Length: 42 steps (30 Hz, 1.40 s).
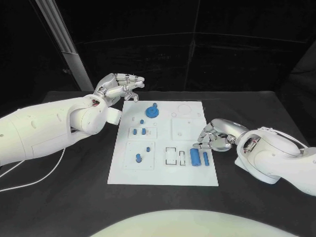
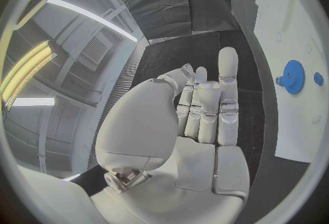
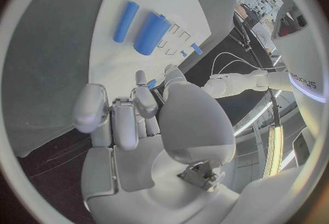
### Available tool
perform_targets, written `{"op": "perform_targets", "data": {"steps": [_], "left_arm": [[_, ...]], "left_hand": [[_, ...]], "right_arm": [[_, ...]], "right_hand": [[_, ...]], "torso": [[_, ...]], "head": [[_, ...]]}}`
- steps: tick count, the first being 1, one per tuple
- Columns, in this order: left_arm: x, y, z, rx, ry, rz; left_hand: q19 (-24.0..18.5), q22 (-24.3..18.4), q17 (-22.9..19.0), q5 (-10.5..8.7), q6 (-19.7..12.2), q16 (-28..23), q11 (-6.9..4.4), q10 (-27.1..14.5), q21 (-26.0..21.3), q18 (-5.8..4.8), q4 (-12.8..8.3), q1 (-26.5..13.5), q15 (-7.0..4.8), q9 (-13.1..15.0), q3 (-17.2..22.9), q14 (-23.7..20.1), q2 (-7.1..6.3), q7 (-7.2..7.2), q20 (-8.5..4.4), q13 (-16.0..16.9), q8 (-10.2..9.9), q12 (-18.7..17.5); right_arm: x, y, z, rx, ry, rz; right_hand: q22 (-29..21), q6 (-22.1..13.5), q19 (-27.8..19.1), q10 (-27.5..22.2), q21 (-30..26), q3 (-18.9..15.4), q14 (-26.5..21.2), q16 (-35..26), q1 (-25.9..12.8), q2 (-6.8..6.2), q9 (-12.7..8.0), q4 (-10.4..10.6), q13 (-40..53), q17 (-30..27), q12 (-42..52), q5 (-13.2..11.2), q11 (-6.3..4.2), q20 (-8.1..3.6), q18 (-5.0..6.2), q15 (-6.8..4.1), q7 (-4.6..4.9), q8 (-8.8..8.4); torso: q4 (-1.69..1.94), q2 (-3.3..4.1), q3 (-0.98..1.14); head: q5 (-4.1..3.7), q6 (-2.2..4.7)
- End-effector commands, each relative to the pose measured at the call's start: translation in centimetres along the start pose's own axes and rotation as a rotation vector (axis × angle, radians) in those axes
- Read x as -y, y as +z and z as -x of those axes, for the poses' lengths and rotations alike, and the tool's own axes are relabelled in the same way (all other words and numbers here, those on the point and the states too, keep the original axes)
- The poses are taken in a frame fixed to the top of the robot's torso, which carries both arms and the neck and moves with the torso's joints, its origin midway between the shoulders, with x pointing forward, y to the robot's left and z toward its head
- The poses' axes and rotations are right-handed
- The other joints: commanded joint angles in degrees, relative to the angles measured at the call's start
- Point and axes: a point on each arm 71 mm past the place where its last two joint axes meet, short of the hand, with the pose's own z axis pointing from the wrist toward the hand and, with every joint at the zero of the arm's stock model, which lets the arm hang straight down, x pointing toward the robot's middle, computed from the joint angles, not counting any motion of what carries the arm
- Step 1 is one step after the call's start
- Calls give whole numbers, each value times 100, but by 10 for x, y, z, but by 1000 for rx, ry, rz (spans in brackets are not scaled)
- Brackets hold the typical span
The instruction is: Assemble the parts on the task board
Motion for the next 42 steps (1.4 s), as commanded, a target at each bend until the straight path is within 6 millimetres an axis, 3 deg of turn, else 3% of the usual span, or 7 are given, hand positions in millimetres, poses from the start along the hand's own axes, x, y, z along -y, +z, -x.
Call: {"op": "perform_targets", "data": {"steps": [1,16,27,29,34,37,42], "left_arm": [[1,0,-1,-14,-10,-2],[1,-2,2,-9,-9,-1],[1,-3,4,-9,-9,4],[1,-3,4,-11,-10,6],[0,-3,4,-12,-10,8],[0,-3,4,-12,-9,10],[0,-3,4,-12,-7,11]], "left_hand": [[-33,7,-4,8,-41,12,5,-52,-14,101,3,-55,1,2,26,-58,-14,-8,4,5,23,18],[-33,7,-4,8,-41,12,5,-52,-14,101,3,-55,1,2,26,-58,-14,-8,4,5,23,18],[-35,9,3,9,-52,17,7,-63,-15,101,6,-71,4,1,30,-58,-14,-7,6,6,30,27],[-35,9,3,9,-52,17,7,-63,-15,101,6,-71,4,1,30,-58,-14,-7,6,6,30,27],[-35,9,3,9,-52,17,7,-63,-15,101,6,-71,4,1,30,-58,-14,-7,6,6,30,27],[-36,9,5,8,-57,20,8,-69,-16,101,6,-80,4,1,30,-59,-19,-6,7,7,33,32],[-36,10,8,7,-62,22,9,-74,-16,101,7,-93,6,1,28,-59,-28,-5,8,8,38,38]], "right_arm": [[5,1,-6,-37,-49,-72],[-1,3,-21,-109,-150,-83],[-7,6,-32,-134,-194,-76],[-8,7,-35,-139,-197,-76],[-10,10,-40,-141,-197,-77],[-11,10,-42,-132,-191,-80],[-10,10,-42,-118,-145,-99]], "right_hand": [[41,-52,21,63,37,-79,334,38,66,20,22,34,155,71,123,-47,10,0,-107,-25,6,42],[414,-25,138,246,255,-512,408,253,-255,40,179,199,778,584,616,-285,-24,-13,-169,-45,-43,310],[477,-13,154,251,290,-553,414,274,-361,55,219,202,820,640,636,-331,-34,-17,-180,-51,-56,368],[481,-10,154,252,293,-547,415,277,-361,78,227,197,828,646,639,-320,-36,-18,-180,-53,-59,379],[499,-12,151,251,306,-509,415,285,-203,220,282,158,861,671,636,-55,-50,-28,-182,-64,-73,446],[523,-23,154,253,319,-453,416,292,19,338,314,90,881,695,631,277,-56,-35,-185,-70,-77,475],[582,15,172,271,351,-350,426,312,322,515,354,-37,916,755,633,588,-72,-45,-195,-84,-92,512]], "torso": [[17,1,-8],[11,3,-7],[8,6,1],[12,9,-5],[13,9,-7],[19,6,-11],[17,4,-9]], "head": [[2,2],[14,-29],[38,-38],[29,-40],[26,-78],[9,-75],[7,-67]]}}
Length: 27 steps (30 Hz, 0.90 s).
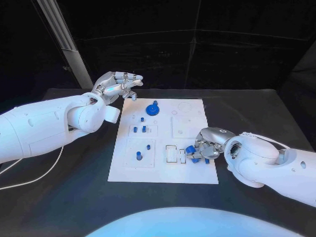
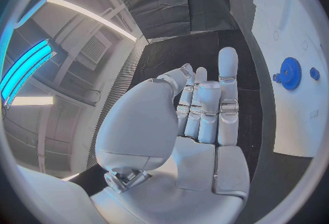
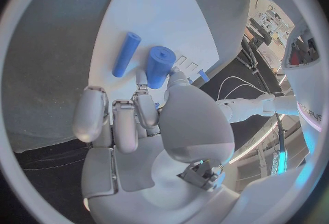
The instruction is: Assemble the parts on the task board
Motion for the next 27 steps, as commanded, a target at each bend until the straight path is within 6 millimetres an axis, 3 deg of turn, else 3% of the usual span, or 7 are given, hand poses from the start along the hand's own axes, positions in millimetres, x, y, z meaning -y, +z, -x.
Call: {"op": "perform_targets", "data": {"steps": [1,4,8,14,16,27], "left_arm": [[1,0,-1,-13,-6,0],[1,0,-1,-13,-6,-1],[1,0,-2,-14,-6,-1],[1,1,-3,-18,-7,-1],[1,1,-3,-20,-8,0],[0,2,-6,-30,-12,-1]], "left_hand": [[-36,9,7,7,-42,23,9,-33,-16,102,7,-72,-14,1,28,-39,-6,16,8,10,39,39],[-37,10,0,6,-49,20,11,-40,-17,102,9,-88,-13,1,24,-44,-17,17,10,11,44,46],[-37,10,0,6,-49,20,11,-40,-17,102,9,-88,-13,1,24,-44,-17,17,10,11,44,46],[-37,10,0,6,-49,20,11,-40,-17,102,9,-88,-13,1,24,-44,-17,17,10,11,44,46],[-37,10,0,6,-49,20,11,-40,-17,102,9,-88,-13,1,24,-44,-17,17,10,11,44,46],[-39,10,-8,7,-55,17,12,-46,-18,102,11,-103,-11,1,22,-49,-24,19,11,11,49,53]], "right_arm": [[8,-1,-7,-20,46,-54],[11,-4,-6,-22,118,-70],[12,-11,-4,2,216,-67],[3,-21,1,36,332,-24],[-2,-22,1,33,350,-11],[-21,-11,-5,-32,367,11]], "right_hand": [[14,68,42,29,22,66,426,29,222,166,46,-81,16,490,19,208,-40,5,-108,-49,-14,38],[44,112,52,46,39,148,433,43,371,273,71,-147,47,528,33,428,-64,-10,-113,-67,-42,57],[61,137,59,59,49,206,437,51,458,331,89,-189,67,552,42,425,-80,-22,-115,-80,-60,66],[77,144,66,79,58,187,435,47,411,324,98,-157,101,543,69,421,-78,-27,-119,-82,-53,61],[80,142,67,83,60,172,434,44,385,313,101,-140,105,537,69,419,-76,-28,-120,-81,-51,54],[73,169,62,95,58,57,432,39,168,305,134,29,114,532,49,364,-68,-24,-118,-74,-46,33]], "torso": [[4,-7,0],[2,-12,-4],[1,-21,-8],[16,-18,-13],[15,-13,-5],[3,-10,-9]], "head": [[0,8],[1,24],[-1,41],[-7,91],[-4,97],[31,120]]}}
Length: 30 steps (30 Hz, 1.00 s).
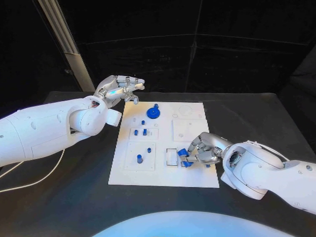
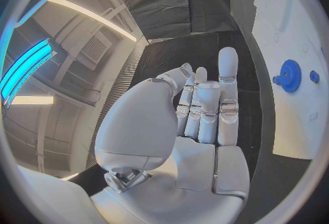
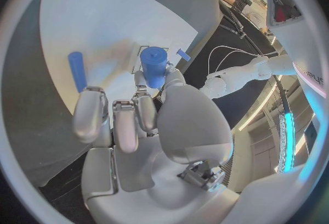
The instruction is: Assemble the parts on the task board
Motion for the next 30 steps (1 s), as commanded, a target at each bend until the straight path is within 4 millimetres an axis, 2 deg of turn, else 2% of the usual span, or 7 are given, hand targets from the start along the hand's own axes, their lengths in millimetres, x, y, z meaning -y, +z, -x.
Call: {"op": "perform_targets", "data": {"steps": [1,12,17,18,22,26,30], "left_arm": [[1,1,-3,-21,-8,-5],[1,3,-7,-31,-12,-3],[1,4,-9,-38,-15,-3],[1,4,-9,-39,-15,-3],[1,4,-9,-40,-16,-3],[1,4,-9,-42,-16,-3],[1,4,-10,-43,-17,-2]], "left_hand": [[-39,7,-9,7,-34,17,12,-46,-18,101,11,-66,11,1,22,-28,13,-3,11,7,24,27],[-40,7,-16,7,-38,13,13,-50,-19,101,11,-70,11,0,23,-32,12,-2,12,7,25,29],[-41,7,-24,9,-44,9,13,-56,-20,101,8,-69,12,0,29,-38,15,-3,13,7,28,32],[-41,7,-24,9,-44,9,13,-56,-20,101,8,-69,12,0,29,-38,15,-3,13,7,28,32],[-41,7,-24,9,-44,9,13,-56,-20,101,8,-69,12,0,29,-38,15,-3,13,7,28,32],[-41,7,-24,9,-44,9,13,-56,-20,101,8,-69,12,0,29,-38,15,-3,13,7,28,32],[-41,7,-24,9,-44,9,13,-56,-20,101,8,-69,12,0,29,-38,15,-3,13,7,28,32]], "right_arm": [[-3,5,-3,-24,29,-11],[-13,20,-12,-57,3,-49],[-14,24,-14,-56,-12,-71],[-14,25,-13,-51,-18,-75],[-17,27,-13,-25,-33,-74],[-20,27,-12,-10,-59,-61],[-20,26,-12,1,-81,-55]], "right_hand": [[-5,114,42,38,32,-31,431,4,-74,100,123,82,-10,527,-8,-27,-10,-4,-27,-36,-42,0],[-33,261,31,61,15,-209,427,-10,-339,164,217,186,2,512,-38,-142,-58,-30,-19,-74,-104,56],[-41,280,29,58,8,-343,421,-29,-553,195,268,189,-11,479,-80,-300,-73,-45,-18,-88,-121,65],[-42,285,29,57,5,-399,419,-35,-638,198,285,188,-15,470,-94,-455,-76,-48,-18,-91,-125,69],[-45,231,28,16,-4,-756,403,-76,-1184,153,344,190,-79,397,-211,-1606,-69,-56,-19,-89,-116,49],[-44,216,27,-1,-10,-894,404,-86,-1612,6,404,212,-97,393,-265,-2035,-58,-46,-18,-82,-112,56],[-54,202,25,-14,-20,-763,402,-99,-1877,-205,453,219,-117,381,-315,-2118,-64,-45,-17,-83,-109,66]], "torso": [[-4,3,-1],[-1,14,1],[-3,14,4],[-2,15,3],[-14,11,5],[-18,14,11],[-22,5,5]], "head": [[6,11],[18,-7],[32,-6],[37,-7],[47,-20],[61,-32],[63,-36]]}}
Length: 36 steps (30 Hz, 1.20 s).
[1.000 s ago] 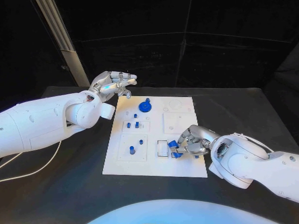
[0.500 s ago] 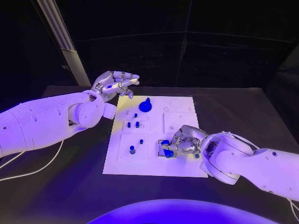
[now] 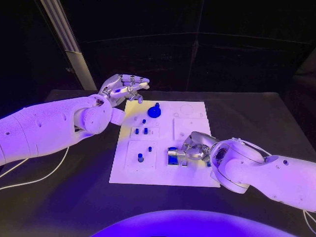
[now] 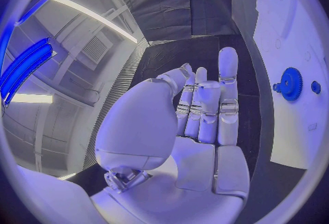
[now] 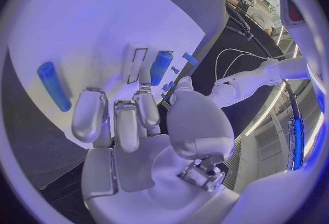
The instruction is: Assemble the parts on the task board
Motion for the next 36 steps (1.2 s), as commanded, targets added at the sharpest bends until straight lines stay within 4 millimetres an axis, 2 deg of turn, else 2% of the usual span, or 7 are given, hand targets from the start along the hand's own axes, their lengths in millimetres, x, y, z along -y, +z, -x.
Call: {"op": "perform_targets", "data": {"steps": [1,6,10,14,21,26,36], "left_arm": [[1,1,-2,-17,-7,-4],[1,0,-1,-16,-7,-3],[1,0,0,-14,-6,-2],[1,0,0,-14,-6,-2],[1,-1,2,-11,-5,-1],[1,-3,4,-6,-3,0],[1,-5,10,6,2,2]], "left_hand": [[-41,8,-5,9,-44,9,-8,-36,-20,102,8,-50,11,0,29,-38,-5,-3,13,8,29,33],[-41,8,-5,9,-44,9,-8,-36,-20,102,8,-50,11,0,29,-38,-5,-3,13,8,29,33],[-41,8,-5,9,-44,9,-8,-36,-20,102,8,-50,11,0,29,-38,-5,-3,13,8,29,33],[-41,8,-5,9,-44,9,-8,-36,-20,102,8,-50,11,0,29,-38,-5,-3,13,8,29,33],[-45,9,-5,11,-57,11,-7,-51,-22,103,-3,-47,12,0,45,-44,0,-2,14,8,37,42],[-45,9,-5,11,-57,11,-7,-51,-22,103,-3,-47,12,0,45,-44,0,-2,14,8,37,42],[-45,9,-5,11,-57,11,-7,-51,-22,103,-3,-47,12,0,45,-44,0,-2,14,8,37,42]], "right_arm": [[-1,-2,3,32,-52,4],[-2,-6,4,28,-69,31],[-4,-8,3,21,-93,57],[-5,-10,4,34,-114,63],[10,-16,15,92,-56,60],[29,-31,26,115,-28,65],[61,-47,40,124,-91,20]], "right_hand": [[-11,-47,5,-32,-21,118,392,-34,-128,-59,22,10,-7,381,-40,-12,-1,-23,-19,-11,11,-9],[-4,-44,10,-17,-24,435,396,-40,295,-71,100,-108,17,389,-48,120,-10,-31,-18,-14,-1,16],[41,-45,27,13,-3,610,409,-16,1182,-84,154,-555,73,451,-6,488,-22,-40,-26,-26,-12,33],[73,-25,38,22,11,742,414,-5,1700,-29,199,-869,91,480,-4,266,-28,-47,-32,-31,-13,60],[79,-316,36,1,11,720,409,-18,1605,77,134,-794,79,463,-49,648,60,-5,-38,33,97,-162],[65,-322,19,-38,-1,663,400,-40,1645,133,95,-788,42,429,-126,1230,97,48,-32,73,134,-279],[98,-247,29,11,17,522,408,-28,1514,172,92,-662,126,460,-35,1193,93,58,-35,75,125,-325]], "torso": [[-10,-10,-4],[-9,-9,3],[-18,-13,2],[-7,-12,-5],[-29,-18,-3],[-60,-34,3],[-110,-64,10]], "head": [[5,-13],[9,-29],[11,-42],[5,-47],[-5,-29],[-34,-21],[-59,5]]}}
